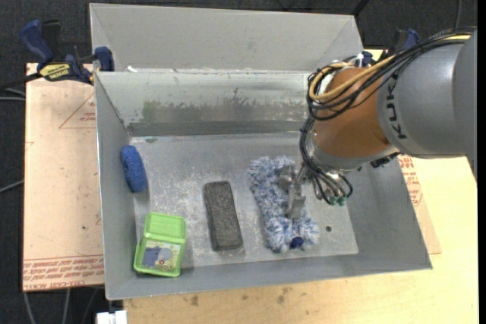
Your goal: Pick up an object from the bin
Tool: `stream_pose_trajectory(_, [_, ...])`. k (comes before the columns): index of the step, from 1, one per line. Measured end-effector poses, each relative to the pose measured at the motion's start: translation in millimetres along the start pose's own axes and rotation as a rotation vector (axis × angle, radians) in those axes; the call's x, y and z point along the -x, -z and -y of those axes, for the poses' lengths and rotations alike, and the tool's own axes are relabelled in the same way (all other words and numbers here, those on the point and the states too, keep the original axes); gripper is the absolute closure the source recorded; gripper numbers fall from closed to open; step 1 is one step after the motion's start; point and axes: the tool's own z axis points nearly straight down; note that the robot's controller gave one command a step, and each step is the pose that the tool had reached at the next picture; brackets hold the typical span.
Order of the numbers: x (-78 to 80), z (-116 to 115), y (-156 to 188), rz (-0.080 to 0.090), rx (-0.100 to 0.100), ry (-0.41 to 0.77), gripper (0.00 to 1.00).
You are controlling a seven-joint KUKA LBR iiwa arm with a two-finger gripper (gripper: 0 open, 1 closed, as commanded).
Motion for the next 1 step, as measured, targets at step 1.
stream_pose_trajectory(1, [-7.9,6.1,139.9,0.003,-0.001,0.014,1.0])
